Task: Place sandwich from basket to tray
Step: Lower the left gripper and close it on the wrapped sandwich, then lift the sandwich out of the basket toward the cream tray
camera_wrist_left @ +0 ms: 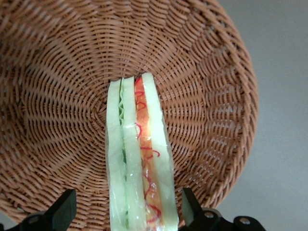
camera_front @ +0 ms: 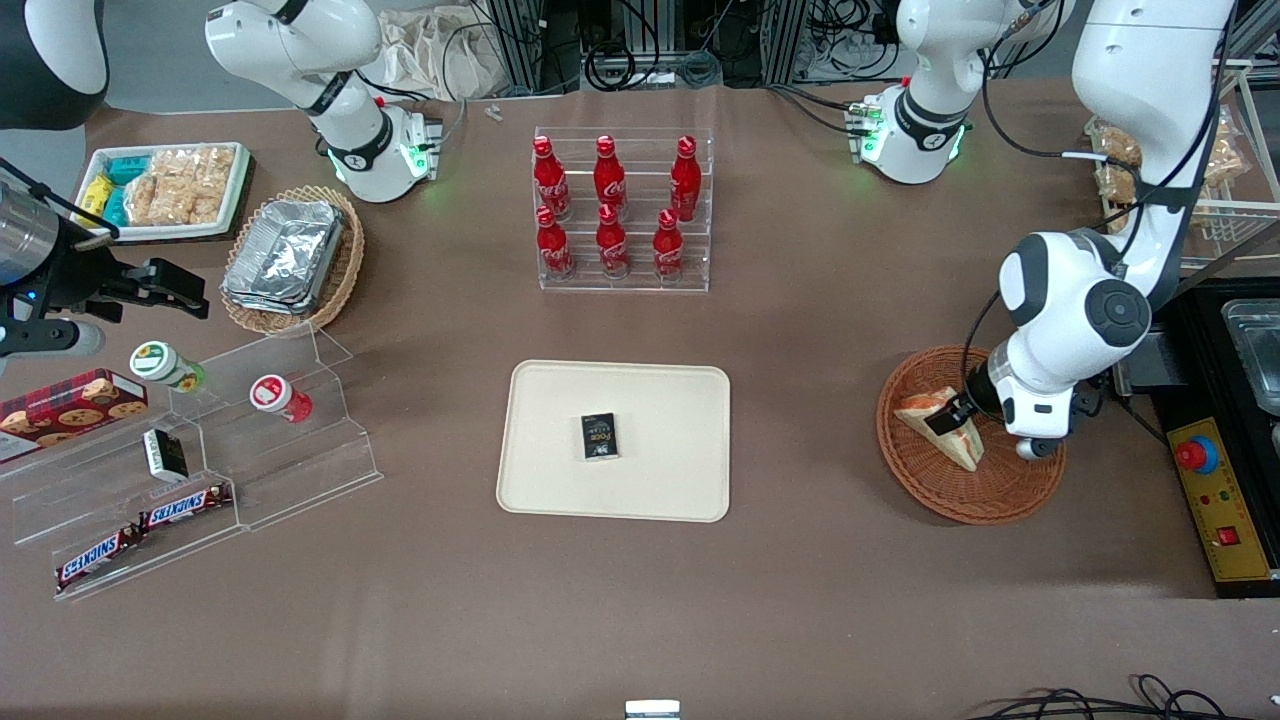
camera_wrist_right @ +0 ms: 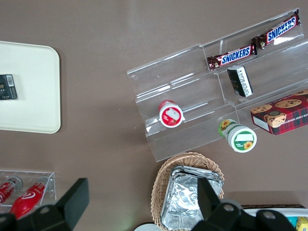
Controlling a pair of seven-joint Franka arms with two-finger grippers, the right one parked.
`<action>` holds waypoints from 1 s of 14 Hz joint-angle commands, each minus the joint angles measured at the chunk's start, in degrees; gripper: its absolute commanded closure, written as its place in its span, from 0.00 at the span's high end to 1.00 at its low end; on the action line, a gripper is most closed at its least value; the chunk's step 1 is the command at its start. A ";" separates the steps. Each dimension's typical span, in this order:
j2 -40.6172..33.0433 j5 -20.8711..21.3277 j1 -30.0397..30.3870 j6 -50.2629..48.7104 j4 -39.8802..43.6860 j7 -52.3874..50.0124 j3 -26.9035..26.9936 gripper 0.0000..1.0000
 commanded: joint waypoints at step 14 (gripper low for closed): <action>-10.81 -0.44 -0.04 -44.48 22.31 -0.34 -3.88 0.00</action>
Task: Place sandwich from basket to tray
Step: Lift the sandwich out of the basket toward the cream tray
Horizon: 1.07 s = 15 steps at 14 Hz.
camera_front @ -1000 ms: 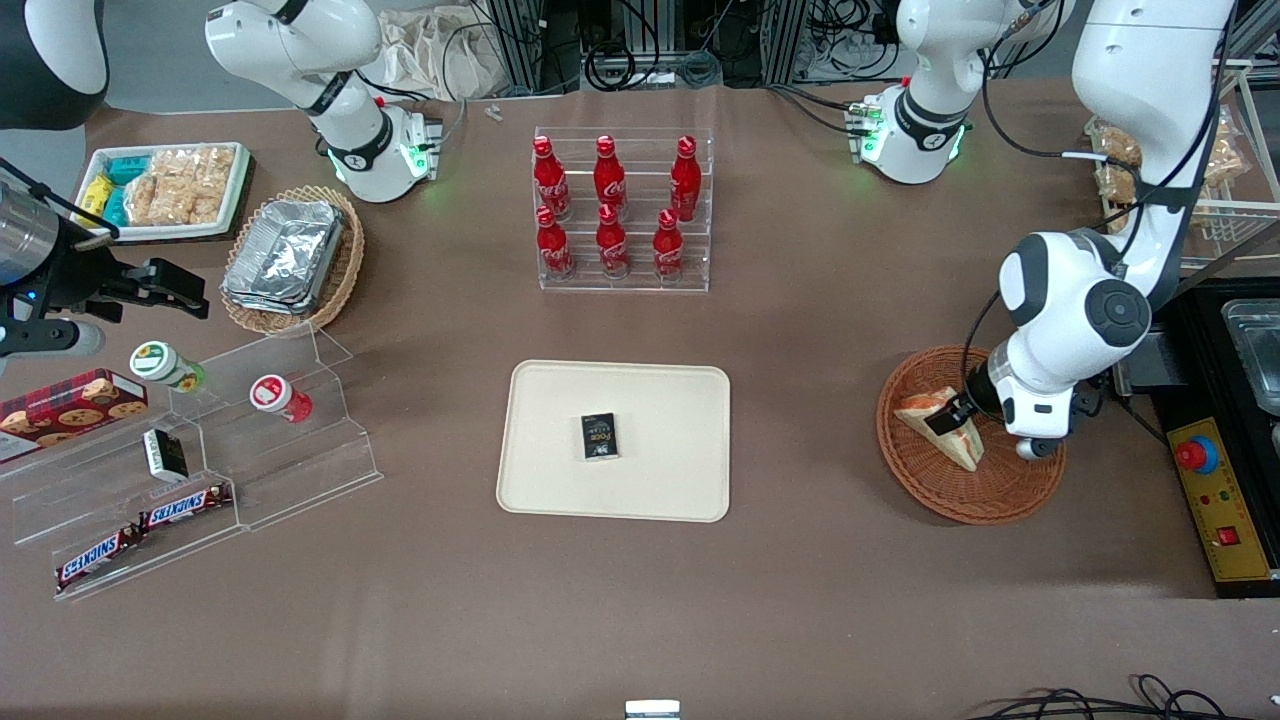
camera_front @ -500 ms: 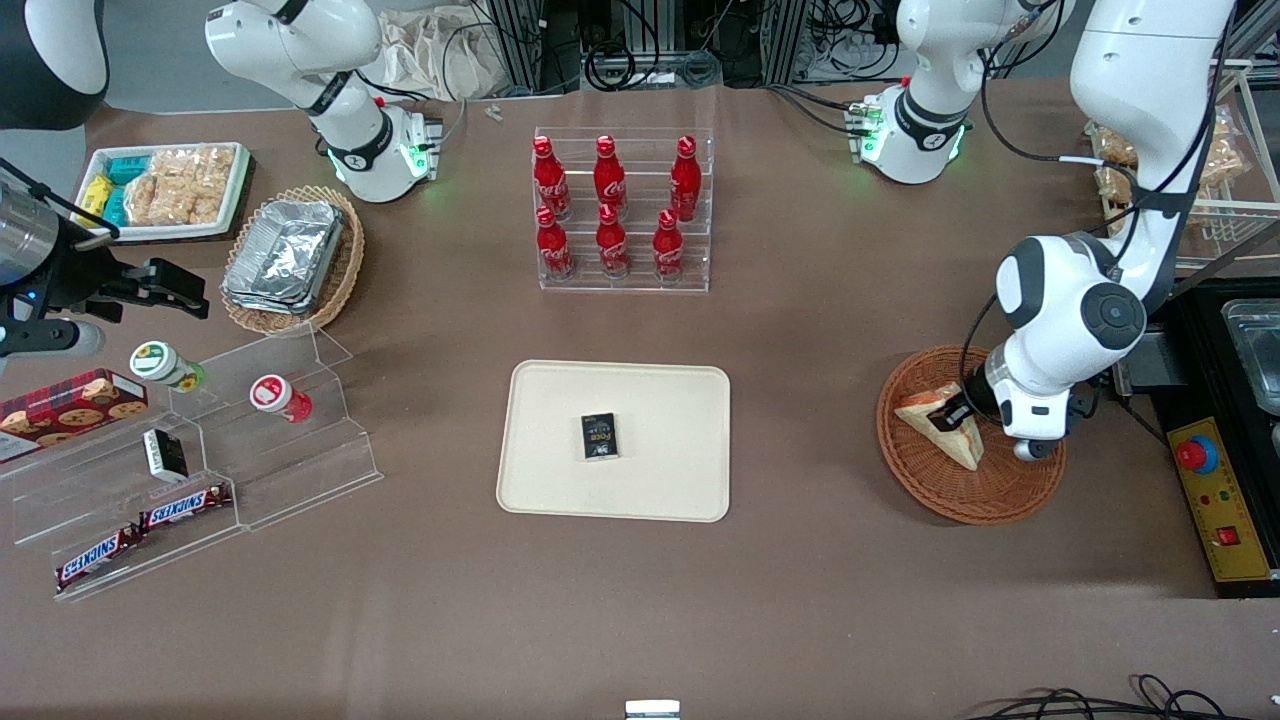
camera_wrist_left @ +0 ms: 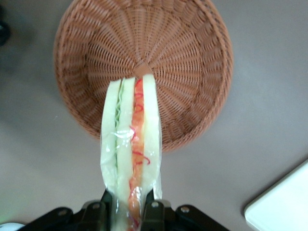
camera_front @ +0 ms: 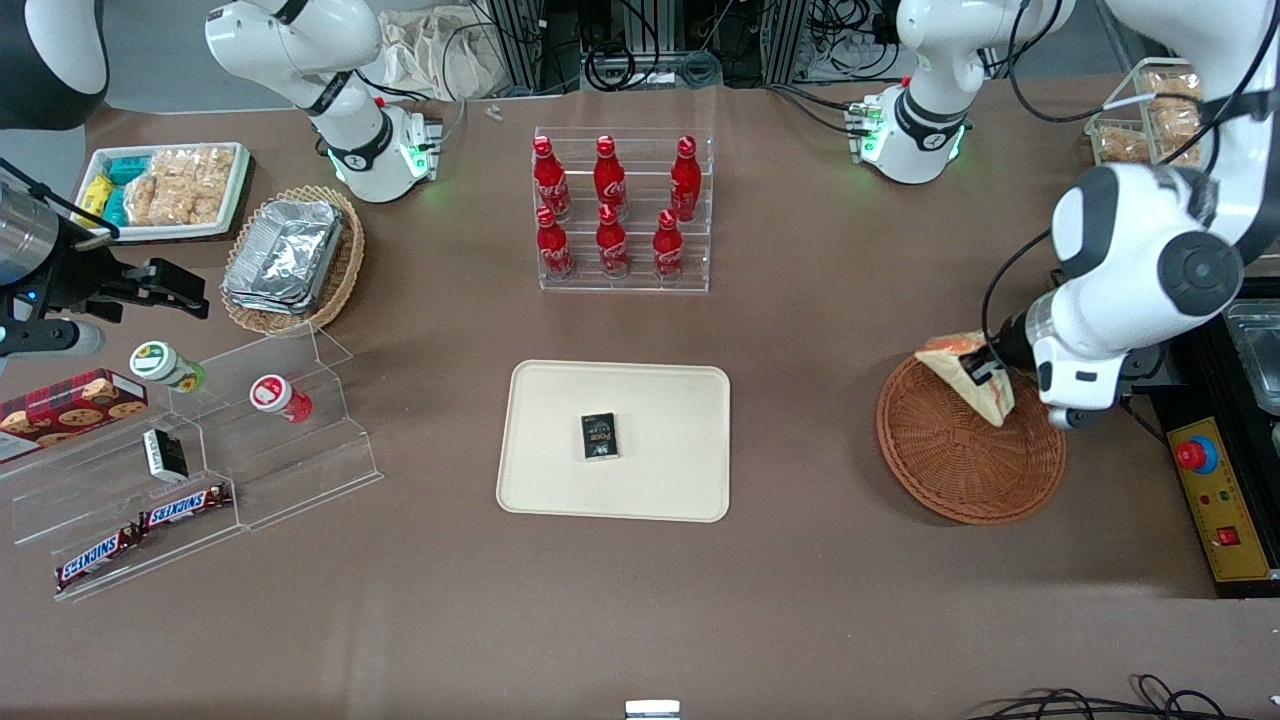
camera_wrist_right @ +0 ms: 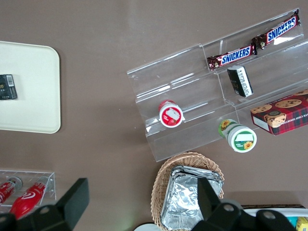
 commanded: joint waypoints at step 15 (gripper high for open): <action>20.03 12.60 -15.76 5.10 18.28 10.01 -13.57 0.00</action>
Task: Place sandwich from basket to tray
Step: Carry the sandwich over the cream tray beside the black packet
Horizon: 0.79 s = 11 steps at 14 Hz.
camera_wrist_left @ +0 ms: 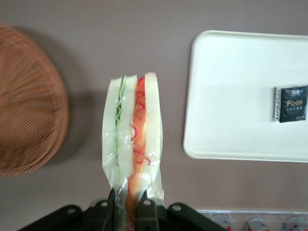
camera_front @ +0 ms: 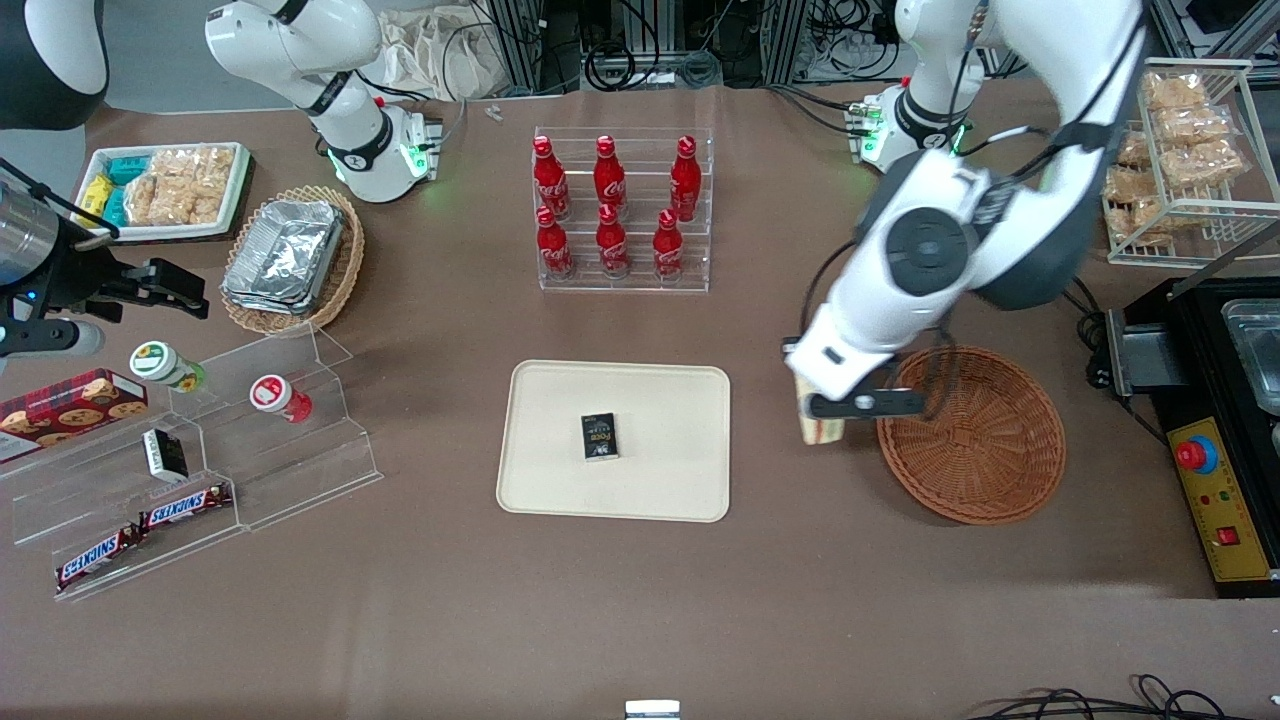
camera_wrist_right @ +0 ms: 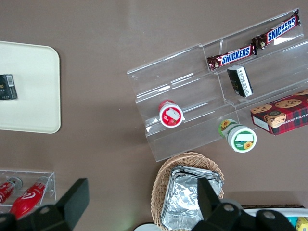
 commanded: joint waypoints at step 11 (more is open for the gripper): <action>17.09 10.17 -9.81 20.05 2.32 -9.10 0.47 0.00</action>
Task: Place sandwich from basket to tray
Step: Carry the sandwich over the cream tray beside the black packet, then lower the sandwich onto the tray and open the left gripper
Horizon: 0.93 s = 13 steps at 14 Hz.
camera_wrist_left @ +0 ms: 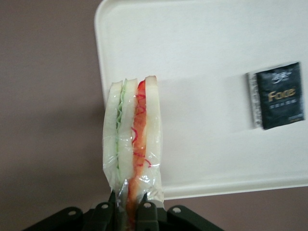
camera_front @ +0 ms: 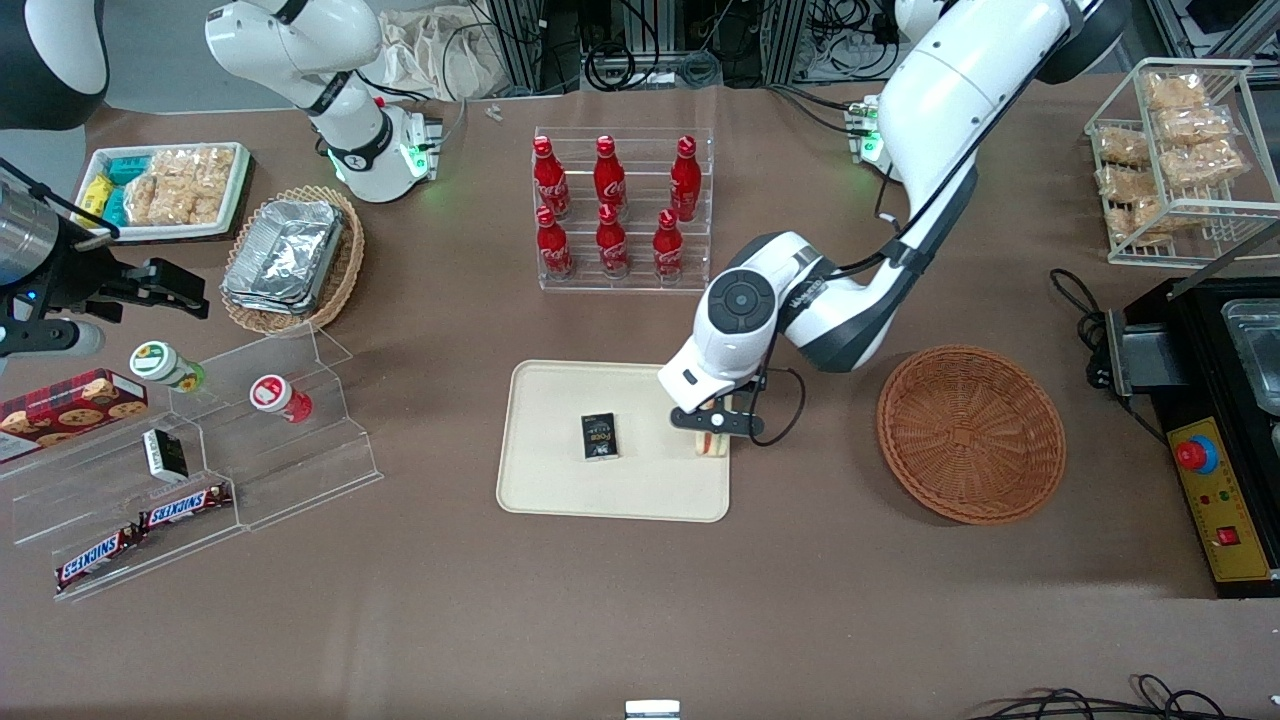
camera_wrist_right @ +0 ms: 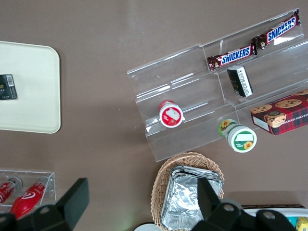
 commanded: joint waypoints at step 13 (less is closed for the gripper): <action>2.91 4.36 -0.50 -1.83 2.60 -6.98 0.39 1.00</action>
